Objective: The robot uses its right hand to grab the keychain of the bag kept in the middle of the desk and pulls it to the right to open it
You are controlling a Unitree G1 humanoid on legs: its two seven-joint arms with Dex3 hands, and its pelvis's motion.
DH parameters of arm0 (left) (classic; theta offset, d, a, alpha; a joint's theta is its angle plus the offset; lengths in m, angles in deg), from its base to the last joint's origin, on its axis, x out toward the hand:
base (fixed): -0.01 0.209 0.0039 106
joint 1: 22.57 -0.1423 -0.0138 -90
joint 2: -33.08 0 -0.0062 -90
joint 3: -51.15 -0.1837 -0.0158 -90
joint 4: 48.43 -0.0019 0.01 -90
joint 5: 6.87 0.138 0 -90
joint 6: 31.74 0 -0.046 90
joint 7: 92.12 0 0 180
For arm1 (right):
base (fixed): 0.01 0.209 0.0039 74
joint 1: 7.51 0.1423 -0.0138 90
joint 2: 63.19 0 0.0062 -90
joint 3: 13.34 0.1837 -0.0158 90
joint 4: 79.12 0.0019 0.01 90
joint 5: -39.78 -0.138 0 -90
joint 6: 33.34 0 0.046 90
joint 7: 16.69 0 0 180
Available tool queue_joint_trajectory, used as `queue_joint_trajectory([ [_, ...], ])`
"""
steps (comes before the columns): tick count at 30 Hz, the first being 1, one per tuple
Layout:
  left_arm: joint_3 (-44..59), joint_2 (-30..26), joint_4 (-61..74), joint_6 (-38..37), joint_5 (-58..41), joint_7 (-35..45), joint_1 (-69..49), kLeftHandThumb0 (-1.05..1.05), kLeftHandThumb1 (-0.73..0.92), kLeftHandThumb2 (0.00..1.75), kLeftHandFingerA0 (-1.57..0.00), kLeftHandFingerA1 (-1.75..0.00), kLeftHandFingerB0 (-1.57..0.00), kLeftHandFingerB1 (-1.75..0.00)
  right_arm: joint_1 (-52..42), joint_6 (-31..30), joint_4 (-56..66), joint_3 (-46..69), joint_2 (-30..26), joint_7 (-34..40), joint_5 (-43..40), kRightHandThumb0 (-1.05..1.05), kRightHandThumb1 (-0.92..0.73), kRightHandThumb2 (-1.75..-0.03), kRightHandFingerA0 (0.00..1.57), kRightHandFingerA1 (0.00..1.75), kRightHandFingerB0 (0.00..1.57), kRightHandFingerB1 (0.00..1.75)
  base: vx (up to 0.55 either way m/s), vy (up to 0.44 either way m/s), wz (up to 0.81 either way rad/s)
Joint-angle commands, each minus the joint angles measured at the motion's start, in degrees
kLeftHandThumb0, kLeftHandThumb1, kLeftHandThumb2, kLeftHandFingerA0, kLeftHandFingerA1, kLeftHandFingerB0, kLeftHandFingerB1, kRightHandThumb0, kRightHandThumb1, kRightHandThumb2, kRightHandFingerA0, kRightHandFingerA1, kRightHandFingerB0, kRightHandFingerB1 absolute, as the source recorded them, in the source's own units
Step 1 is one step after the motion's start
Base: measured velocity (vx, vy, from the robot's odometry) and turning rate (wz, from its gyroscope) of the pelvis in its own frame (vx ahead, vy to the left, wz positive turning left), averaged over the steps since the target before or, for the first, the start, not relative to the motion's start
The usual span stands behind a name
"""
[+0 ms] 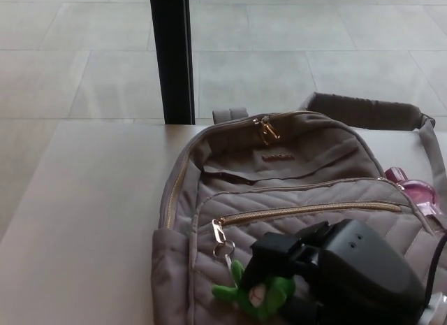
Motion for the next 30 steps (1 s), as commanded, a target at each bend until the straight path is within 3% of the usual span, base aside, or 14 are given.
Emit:
queue_joint_trajectory([
  [1, 1.0, 0.1, -0.1, -0.5, -1.1, 0.7, 0.0, -0.78, 0.92, 0.7, -0.44, -0.52, -0.34, -0.36, -2.5, -2.6, -1.3, 1.5, 0.9, -0.7, -0.1, -0.42, -0.46, -1.43, 1.14, 1.75, 0.88, 1.6, 0.0, 0.0, 0.0],
  [2, 1.1, 0.1, -0.3, -0.2, -1.1, 0.7, 0.2, -0.75, 0.73, 1.1, -0.41, -0.61, -0.29, -0.51, -2.2, -2.8, -1.3, 1.7, 1.0, -0.9, 0.0, -0.54, -0.57, -1.35, 1.36, 1.53, 1.07, 1.35, 0.0, 0.0, 0.0],
  [3, 1.3, 0.1, -0.4, -0.1, -1.2, 0.8, 0.3, -0.8, 0.92, 0.68, -0.45, -0.52, -0.34, -0.36, -2.2, -2.8, -1.3, 1.8, 1.0, -1.1, -0.1, -0.43, -0.49, -1.42, 1.13, 1.75, 0.89, 1.66, 0.0, 0.0, 0.0],
  [8, 1.2, -0.2, -0.1, -0.5, -0.7, 1.0, -0.2, -0.8, 0.92, 0.68, -0.45, -0.51, -0.36, -0.36, -1.2, -2.8, -1.0, 2.8, -0.4, -3.7, -0.8, -0.41, -0.46, -1.47, 1.14, 1.75, 0.91, 1.67, 0.0, 0.0, 0.0],
  [12, 0.9, -0.4, 0.1, -0.3, -0.3, 0.9, -0.3, -0.79, 0.92, 0.69, -0.43, -0.51, -0.34, -0.37, 0.7, -2.3, -1.7, 3.2, -1.3, -4.0, 0.2, -0.4, -0.42, -1.45, 1.15, 1.75, 0.9, 1.6, 0.0, 0.0, 0.0],
  [13, 0.8, -0.3, -0.3, -0.7, -0.2, 0.6, -0.3, -0.78, 0.75, 1.1, -0.39, -0.59, -0.29, -0.5, 2.5, -1.8, -2.3, 3.7, -1.5, -3.3, 0.9, -0.43, -0.43, -1.41, 1.14, 1.75, 0.91, 1.43, 0.0, 0.0, 0.0],
  [14, 0.8, -0.4, -0.2, -0.6, -0.2, 0.6, -0.3, -0.79, 0.92, 0.7, -0.45, -0.53, -0.36, -0.38, 2.9, -2.0, -2.3, 3.8, -1.5, -3.7, 0.6, -0.43, -0.4, -1.45, 1.14, 1.75, 0.89, 1.53, 0.0, 0.0, 0.0],
  [20, 1.2, -0.3, -0.2, -0.8, -0.5, 0.8, -0.7, -0.81, 0.92, 0.71, -0.46, -0.51, -0.37, -0.37, 7.8, -3.3, -1.9, 4.7, -2.1, -6.2, 0.6, -0.39, -0.41, -1.49, 1.14, 1.75, 0.85, 1.68, 0.0, 0.0, 0.0],
  [21, 0.9, -0.4, -0.3, -1.6, -0.1, 0.7, -0.8, -0.79, 0.77, 1.15, -0.43, -0.61, -0.29, -0.51, 9.5, -3.8, -1.8, 4.9, -2.4, -7.1, 1.0, -0.39, -0.42, -1.46, 1.15, 1.75, 0.86, 1.65, 0.0, 0.0, 0.0],
  [22, 1.0, -0.3, -0.1, -1.4, -0.3, 0.7, -0.9, -0.8, 0.92, 0.75, -0.46, -0.53, -0.33, -0.38, 10.2, -4.3, -1.7, 5.1, -2.4, -7.3, 1.1, -0.38, -0.43, -1.41, 1.15, 1.75, 0.86, 1.55, 0.0, 0.0, 0.0],
  [25, 1.4, -0.3, 0.0, -1.7, -0.7, 1.1, -1.3, -0.81, 0.92, 0.75, -0.47, -0.56, -0.35, -0.4, 12.4, -5.0, -2.2, 5.4, -2.5, -8.1, 1.1, -0.33, -0.54, -1.19, 1.13, 1.75, 0.89, 1.38, 0.0, 0.0, 0.0],
  [26, 1.1, -0.3, -0.2, -2.1, -0.3, 1.0, -1.4, -0.77, 0.78, 1.17, -0.44, -0.62, -0.27, -0.5, 14.0, -4.9, -3.0, 5.8, -2.9, -8.3, 0.7, -0.33, -0.53, -1.18, 1.08, 1.75, 0.87, 1.46, 0.0, 0.0, 0.0],
  [29, 1.0, -0.3, -0.5, -1.9, -0.2, 0.7, -1.3, -0.81, 0.92, 0.8, -0.48, -0.56, -0.33, -0.4, 18.1, -5.4, -5.2, 6.7, -3.5, -8.4, 1.2, -0.33, -0.51, -1.15, 1.06, 1.75, 0.84, 1.53, 0.0, 0.0, 0.0],
  [30, 1.2, -0.2, -0.5, -1.9, -0.4, 1.0, -1.3, -0.78, 0.8, 1.16, -0.43, -0.61, -0.31, -0.52, 19.7, -6.0, -5.8, 7.4, -3.7, -8.5, 1.5, -0.39, -0.48, -1.12, 1.27, 1.42, 1.03, 1.28, 0.0, 0.0, 0.0],
])
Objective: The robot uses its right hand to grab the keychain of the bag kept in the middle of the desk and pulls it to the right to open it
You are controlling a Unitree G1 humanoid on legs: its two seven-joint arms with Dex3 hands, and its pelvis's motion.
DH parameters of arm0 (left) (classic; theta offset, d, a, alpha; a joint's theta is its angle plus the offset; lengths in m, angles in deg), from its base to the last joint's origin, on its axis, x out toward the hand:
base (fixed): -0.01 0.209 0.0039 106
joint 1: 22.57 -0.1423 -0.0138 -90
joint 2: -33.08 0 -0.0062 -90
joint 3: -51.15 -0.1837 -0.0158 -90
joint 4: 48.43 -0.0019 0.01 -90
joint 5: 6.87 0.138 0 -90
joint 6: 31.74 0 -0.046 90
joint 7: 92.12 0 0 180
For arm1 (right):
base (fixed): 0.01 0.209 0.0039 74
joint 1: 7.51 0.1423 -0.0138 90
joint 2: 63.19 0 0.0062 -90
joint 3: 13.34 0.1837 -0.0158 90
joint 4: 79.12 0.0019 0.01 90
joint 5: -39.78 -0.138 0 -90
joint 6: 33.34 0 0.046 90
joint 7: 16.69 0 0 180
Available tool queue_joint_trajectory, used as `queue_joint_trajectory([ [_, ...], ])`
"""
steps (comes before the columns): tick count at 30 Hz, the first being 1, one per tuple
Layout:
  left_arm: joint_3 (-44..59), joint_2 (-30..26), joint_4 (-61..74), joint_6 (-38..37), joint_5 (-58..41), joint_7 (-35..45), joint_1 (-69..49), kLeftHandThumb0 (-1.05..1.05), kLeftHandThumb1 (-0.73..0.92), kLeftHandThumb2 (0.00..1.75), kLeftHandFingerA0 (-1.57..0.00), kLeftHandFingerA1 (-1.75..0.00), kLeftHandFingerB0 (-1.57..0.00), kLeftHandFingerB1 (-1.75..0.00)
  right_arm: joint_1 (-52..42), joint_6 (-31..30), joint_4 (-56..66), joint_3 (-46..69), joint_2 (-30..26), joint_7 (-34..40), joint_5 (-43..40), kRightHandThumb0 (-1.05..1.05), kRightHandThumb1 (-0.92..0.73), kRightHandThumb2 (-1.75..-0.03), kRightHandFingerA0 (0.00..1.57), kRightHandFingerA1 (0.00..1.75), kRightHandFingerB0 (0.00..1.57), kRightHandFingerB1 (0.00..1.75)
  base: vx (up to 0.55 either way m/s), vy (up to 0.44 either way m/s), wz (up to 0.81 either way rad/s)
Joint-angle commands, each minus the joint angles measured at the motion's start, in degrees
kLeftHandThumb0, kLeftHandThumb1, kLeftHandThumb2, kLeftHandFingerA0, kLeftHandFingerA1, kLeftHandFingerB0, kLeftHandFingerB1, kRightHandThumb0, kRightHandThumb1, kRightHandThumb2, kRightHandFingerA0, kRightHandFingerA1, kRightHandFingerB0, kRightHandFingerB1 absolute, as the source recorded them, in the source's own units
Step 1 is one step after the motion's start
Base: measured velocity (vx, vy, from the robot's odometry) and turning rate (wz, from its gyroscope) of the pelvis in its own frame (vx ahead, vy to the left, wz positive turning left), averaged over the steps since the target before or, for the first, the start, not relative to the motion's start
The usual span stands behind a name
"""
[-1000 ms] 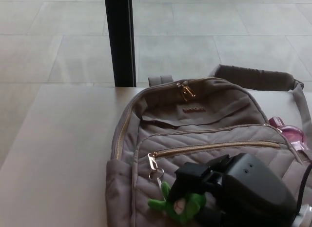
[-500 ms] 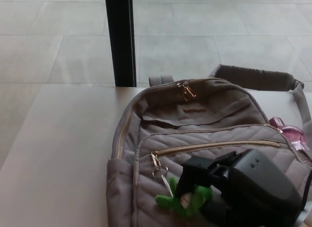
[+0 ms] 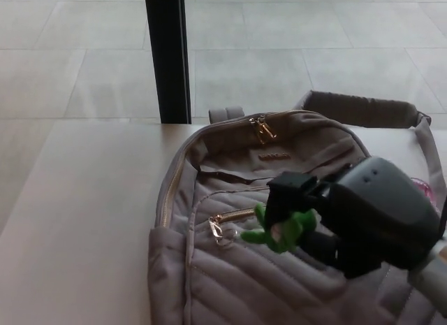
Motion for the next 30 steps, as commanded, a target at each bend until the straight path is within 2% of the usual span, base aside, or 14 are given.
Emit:
queue_joint_trajectory([
  [1, 0.4, -0.4, -0.3, -1.0, -0.6, 0.7, -0.4, -0.76, 0.78, 1.16, -0.42, -0.61, -0.29, -0.51, 5.7, -2.1, -2.8, 2.2, -1.5, -1.2, 1.2, -0.39, -0.46, -1.12, 1.27, 1.42, 1.0, 1.25, 0.0, 0.0, 0.0],
  [4, 0.9, -0.4, -0.5, -0.6, -1.0, 0.9, -0.3, -0.79, 0.79, 1.16, -0.42, -0.62, -0.31, -0.52, 7.4, -1.2, -5.0, 3.5, -1.9, 1.0, 0.7, -0.27, -0.43, -1.13, 1.03, 1.75, 0.79, 1.56, 0.0, 0.0, 0.0],
  [5, 1.1, -0.3, -0.5, -0.3, -1.2, 1.2, -0.2, -0.83, 0.92, 0.81, -0.45, -0.57, -0.31, -0.4, 7.7, -1.0, -5.6, 3.9, -2.4, 1.1, 0.7, -0.28, -0.42, -1.15, 1.03, 1.75, 0.76, 1.62, 0.0, 0.0, 0.0],
  [8, -0.3, -0.6, -0.3, -1.9, 0.7, -0.2, -0.9, -0.78, 0.81, 1.19, -0.42, -0.61, -0.27, -0.5, 7.9, -0.9, -6.6, 4.9, -3.5, 0.3, 0.1, -0.29, -0.49, -1.01, 1.05, 1.75, 0.92, 1.05, 0.0, 0.0, 0.0],
  [9, -0.2, -0.6, -0.4, -1.7, 0.6, -0.2, -0.8, -0.83, 0.92, 0.81, -0.42, -0.53, -0.32, -0.4, 7.9, -0.6, -6.8, 5.0, -3.8, 0.8, 0.5, -0.31, -0.47, -1.0, 1.06, 1.75, 0.95, 0.94, 0.0, 0.0, 0.0],
  [15, 0.0, -0.6, -0.6, -1.3, 0.1, -0.3, -0.7, -0.78, 0.79, 1.18, -0.42, -0.6, -0.3, -0.51, 7.9, 3.5, -10.9, 5.7, -8.5, 4.1, 2.6, -0.39, -0.38, -1.1, 1.29, 1.41, 1.05, 1.26, 0.0, 0.0, 0.0],
  [16, -0.1, -0.6, -0.6, -1.4, 0.2, -0.4, -0.7, -0.83, 0.92, 0.8, -0.47, -0.5, -0.36, -0.37, 7.8, 3.6, -11.4, 5.8, -8.8, 4.2, 2.6, -0.3, -0.38, -1.14, 1.07, 1.75, 0.87, 1.5, 0.0, 0.0, 0.0],
  [18, 0.0, -0.5, -0.5, -1.0, 0.0, -0.4, -0.7, -0.79, 0.8, 1.18, -0.43, -0.58, -0.27, -0.49, 5.3, 4.4, -12.7, 5.9, -10.3, 5.6, 4.0, -0.3, -0.39, -1.13, 1.01, 1.75, 0.81, 1.53, 0.0, 0.0, 0.0],
  [21, 0.1, -0.2, -0.1, -0.9, -0.3, -0.3, -0.8, -0.77, 0.78, 1.17, -0.42, -0.59, -0.29, -0.5, 4.5, 5.1, -13.3, 5.5, -11.1, 7.1, 5.2, -0.31, -0.39, -1.13, 1.02, 1.75, 0.83, 1.52, 0.0, 0.0, 0.0],
  [22, 0.0, -0.2, -0.1, -1.0, -0.1, -0.3, -0.9, -0.83, 0.92, 0.81, -0.43, -0.49, -0.33, -0.39, 3.7, 5.4, -13.7, 5.4, -11.2, 7.2, 4.8, -0.31, -0.42, -1.09, 1.04, 1.75, 0.84, 1.51, 0.0, 0.0, 0.0],
  [23, 0.2, -0.2, 0.0, -1.0, -0.5, 0.2, -0.9, -0.78, 0.8, 1.18, -0.42, -0.61, -0.27, -0.5, 1.9, 5.8, -14.5, 5.2, -11.4, 7.9, 5.0, -0.3, -0.43, -1.1, 1.05, 1.75, 0.85, 1.51, 0.0, 0.0, 0.0],
  [26, 0.6, 0.2, -0.2, -0.8, -0.7, 0.2, -0.9, -0.77, 0.79, 1.18, -0.42, -0.61, -0.28, -0.5, -0.3, 5.5, -15.2, 4.7, -11.9, 8.0, 5.7, -0.32, -0.46, -1.08, 1.0, 1.75, 0.86, 1.39, 0.0, 0.0, 0.0],
  [29, 0.6, 0.1, -0.6, -0.5, -0.6, 0.4, -0.7, -0.86, 0.92, 0.83, -0.44, -0.52, -0.31, -0.38, -3.3, 5.7, -17.1, 3.9, -12.8, 9.5, 7.6, -0.4, -0.46, -1.11, 1.24, 1.39, 0.99, 1.22, 0.0, 0.0, 0.0],
  [30, 0.5, 0.1, -0.6, -0.5, -0.5, 0.2, -0.7, -0.85, 0.92, 0.82, -0.42, -0.51, -0.33, -0.39, -3.8, 6.0, -17.7, 3.8, -13.2, 10.2, 8.1, -0.27, -0.49, -1.07, 1.13, 1.74, 0.74, 1.41, 0.0, 0.0, 0.0],
])
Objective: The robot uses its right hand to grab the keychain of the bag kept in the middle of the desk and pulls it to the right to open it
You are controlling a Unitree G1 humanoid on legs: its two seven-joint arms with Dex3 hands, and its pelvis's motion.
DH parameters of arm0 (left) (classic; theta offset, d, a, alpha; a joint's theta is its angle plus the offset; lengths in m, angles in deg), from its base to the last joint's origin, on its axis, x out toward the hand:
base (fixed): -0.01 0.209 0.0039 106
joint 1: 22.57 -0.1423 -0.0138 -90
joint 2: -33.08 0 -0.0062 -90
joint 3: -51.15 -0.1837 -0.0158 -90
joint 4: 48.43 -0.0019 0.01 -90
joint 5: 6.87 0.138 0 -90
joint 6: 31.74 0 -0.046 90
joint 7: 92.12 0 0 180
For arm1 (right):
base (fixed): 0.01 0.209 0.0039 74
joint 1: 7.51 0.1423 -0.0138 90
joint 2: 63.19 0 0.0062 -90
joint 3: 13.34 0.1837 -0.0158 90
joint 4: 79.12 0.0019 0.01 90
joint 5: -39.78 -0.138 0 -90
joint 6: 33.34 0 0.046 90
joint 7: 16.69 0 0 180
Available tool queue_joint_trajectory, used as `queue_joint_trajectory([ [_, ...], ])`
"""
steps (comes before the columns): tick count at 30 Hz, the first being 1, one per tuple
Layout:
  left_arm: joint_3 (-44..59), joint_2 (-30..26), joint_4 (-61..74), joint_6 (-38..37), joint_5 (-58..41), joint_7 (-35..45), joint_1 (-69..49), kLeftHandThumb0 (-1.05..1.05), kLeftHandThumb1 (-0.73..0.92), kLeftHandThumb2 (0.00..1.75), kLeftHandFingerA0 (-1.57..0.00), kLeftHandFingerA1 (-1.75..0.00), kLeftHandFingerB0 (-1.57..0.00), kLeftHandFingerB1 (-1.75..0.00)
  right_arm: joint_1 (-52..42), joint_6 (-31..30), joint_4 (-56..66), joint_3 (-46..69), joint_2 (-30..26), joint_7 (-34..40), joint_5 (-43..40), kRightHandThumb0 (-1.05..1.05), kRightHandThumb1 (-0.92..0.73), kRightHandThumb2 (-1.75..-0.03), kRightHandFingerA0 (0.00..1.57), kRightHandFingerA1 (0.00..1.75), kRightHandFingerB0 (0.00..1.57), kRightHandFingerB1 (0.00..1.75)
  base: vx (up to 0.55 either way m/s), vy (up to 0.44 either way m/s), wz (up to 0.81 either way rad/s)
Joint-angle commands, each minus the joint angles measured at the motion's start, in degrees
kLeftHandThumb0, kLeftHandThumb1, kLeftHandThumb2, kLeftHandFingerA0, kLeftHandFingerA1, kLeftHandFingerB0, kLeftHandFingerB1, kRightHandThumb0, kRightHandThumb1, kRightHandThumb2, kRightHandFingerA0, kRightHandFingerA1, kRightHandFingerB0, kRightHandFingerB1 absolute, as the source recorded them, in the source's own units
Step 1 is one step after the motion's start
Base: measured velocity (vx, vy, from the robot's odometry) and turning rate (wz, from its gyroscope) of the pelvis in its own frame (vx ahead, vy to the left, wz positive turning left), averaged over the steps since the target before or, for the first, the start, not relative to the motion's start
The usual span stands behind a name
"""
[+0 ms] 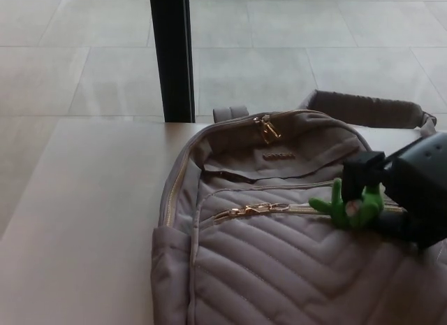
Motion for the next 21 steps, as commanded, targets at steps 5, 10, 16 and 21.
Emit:
queue_joint_trajectory([
  [5, 0.6, 0.1, -0.3, -0.2, -0.9, 0.2, -0.5, -0.85, 0.92, 0.8, -0.45, -0.5, -0.35, -0.37, -4.5, 2.1, -6.3, -0.9, -5.0, 6.1, 4.8, -0.28, -0.46, -1.1, 1.14, 1.73, 0.75, 1.42, 0.0, 0.0, 0.0],
  [10, 1.4, 0.1, -0.2, -0.4, -1.3, 0.4, -1.0, -0.8, 0.79, 1.17, -0.41, -0.6, -0.29, -0.51, -3.2, 4.1, -11.1, -1.1, -8.6, 11.6, 6.7, -0.3, -0.42, -1.08, 0.96, 1.75, 0.78, 1.52, 0.0, 0.0, 0.0],
  [16, 1.9, 0.2, -0.2, -0.7, -1.3, 0.9, -1.6, -0.88, 0.92, 0.79, -0.42, -0.52, -0.34, -0.39, -2.6, 4.2, -13.3, -0.1, -11.6, 13.3, 5.7, -0.3, -0.36, -1.1, 0.94, 1.75, 0.76, 1.55, 0.0, 0.0, 0.0],
  [21, 2.2, 0.4, -0.5, -0.8, -1.1, 1.2, -1.7, -0.89, 0.92, 0.83, -0.42, -0.52, -0.31, -0.39, -2.8, 4.3, -14.1, 2.3, -12.2, 14.5, 3.0, -0.26, -0.37, -1.14, 0.92, 1.75, 0.7, 1.62, 0.0, 0.0, 0.0],
])
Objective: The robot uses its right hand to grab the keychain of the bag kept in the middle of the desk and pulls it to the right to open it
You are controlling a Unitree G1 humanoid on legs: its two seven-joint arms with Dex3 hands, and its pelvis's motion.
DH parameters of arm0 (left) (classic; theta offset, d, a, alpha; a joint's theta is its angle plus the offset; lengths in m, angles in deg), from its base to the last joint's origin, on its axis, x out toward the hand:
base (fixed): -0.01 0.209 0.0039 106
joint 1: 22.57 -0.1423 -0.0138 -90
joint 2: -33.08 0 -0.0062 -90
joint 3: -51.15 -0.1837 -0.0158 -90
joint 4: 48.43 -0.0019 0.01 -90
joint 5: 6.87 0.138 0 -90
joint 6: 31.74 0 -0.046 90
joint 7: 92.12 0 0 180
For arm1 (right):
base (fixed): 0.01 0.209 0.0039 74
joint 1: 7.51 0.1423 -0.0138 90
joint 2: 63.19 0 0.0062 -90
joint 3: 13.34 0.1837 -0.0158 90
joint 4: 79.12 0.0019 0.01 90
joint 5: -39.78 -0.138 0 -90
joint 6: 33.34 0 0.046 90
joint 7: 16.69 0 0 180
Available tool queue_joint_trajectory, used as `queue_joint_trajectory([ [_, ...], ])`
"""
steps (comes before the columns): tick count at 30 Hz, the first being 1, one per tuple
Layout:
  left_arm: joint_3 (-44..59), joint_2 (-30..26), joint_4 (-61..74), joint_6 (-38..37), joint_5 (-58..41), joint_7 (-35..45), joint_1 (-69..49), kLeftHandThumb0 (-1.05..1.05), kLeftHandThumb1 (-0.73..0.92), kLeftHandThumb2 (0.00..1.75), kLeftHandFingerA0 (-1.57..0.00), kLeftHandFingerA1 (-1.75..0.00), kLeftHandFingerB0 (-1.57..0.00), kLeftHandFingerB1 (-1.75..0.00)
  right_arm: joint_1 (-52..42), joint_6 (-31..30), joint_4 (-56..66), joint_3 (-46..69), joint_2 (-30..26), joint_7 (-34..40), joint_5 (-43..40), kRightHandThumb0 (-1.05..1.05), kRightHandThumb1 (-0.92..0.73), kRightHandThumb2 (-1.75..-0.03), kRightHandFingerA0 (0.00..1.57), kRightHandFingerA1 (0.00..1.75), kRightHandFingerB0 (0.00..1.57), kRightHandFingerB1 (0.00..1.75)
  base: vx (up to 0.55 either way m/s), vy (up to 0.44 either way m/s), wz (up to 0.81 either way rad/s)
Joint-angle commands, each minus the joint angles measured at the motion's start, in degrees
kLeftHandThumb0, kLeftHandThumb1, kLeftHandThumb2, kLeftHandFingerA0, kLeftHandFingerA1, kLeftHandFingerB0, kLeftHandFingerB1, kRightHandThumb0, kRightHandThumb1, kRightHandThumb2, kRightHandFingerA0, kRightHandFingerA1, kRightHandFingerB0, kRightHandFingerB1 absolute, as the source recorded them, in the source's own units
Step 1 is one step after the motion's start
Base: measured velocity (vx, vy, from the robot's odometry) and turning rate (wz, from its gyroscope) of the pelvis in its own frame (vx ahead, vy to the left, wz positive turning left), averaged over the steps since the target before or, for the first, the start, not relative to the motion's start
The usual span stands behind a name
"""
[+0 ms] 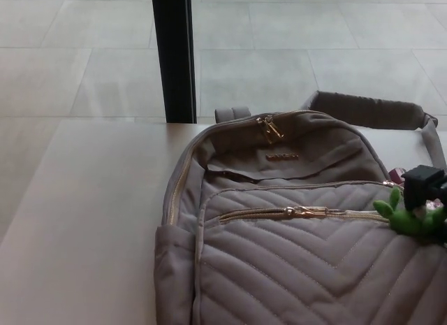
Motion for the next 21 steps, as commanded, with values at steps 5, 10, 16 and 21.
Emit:
queue_joint_trajectory([
  [5, 0.7, 0.1, 0.1, -0.9, -1.1, 0.9, -0.8, -0.88, 0.92, 0.8, -0.45, -0.51, -0.34, -0.38, -0.2, -1.5, -1.1, 4.2, -1.6, 0.5, -1.8, -0.24, -0.41, -1.14, 0.92, 1.75, 0.66, 1.63, 0.0, 0.0, 0.0],
  [10, 0.8, 0.2, 0.4, -1.1, -0.9, 1.3, -1.2, -0.86, 0.82, 1.18, -0.38, -0.6, -0.29, -0.5, 1.2, -2.4, -2.1, 7.1, -1.6, -0.5, -3.9, -0.24, -0.42, -1.1, 0.92, 1.75, 0.77, 1.52, 0.0, 0.0, 0.0],
  [16, 0.8, 0.3, 0.1, -0.5, -1.0, 0.6, -1.1, -0.83, 0.81, 1.19, -0.42, -0.6, -0.31, -0.5, 0.6, -3.2, -3.4, 9.0, -4.0, 0.1, -2.1, -0.23, -0.39, -1.07, 0.94, 1.75, 0.77, 1.4, 0.0, 0.0, 0.0],
  [21, 0.9, 0.4, 0.0, -0.5, -1.0, 0.7, -1.0, -0.91, 0.92, 0.82, -0.48, -0.54, -0.35, -0.4, -1.0, -2.3, -5.7, 10.1, -5.0, 2.0, -2.5, -0.22, -0.36, -1.15, 0.93, 1.75, 0.75, 1.52, 0.0, 0.0, 0.0],
])
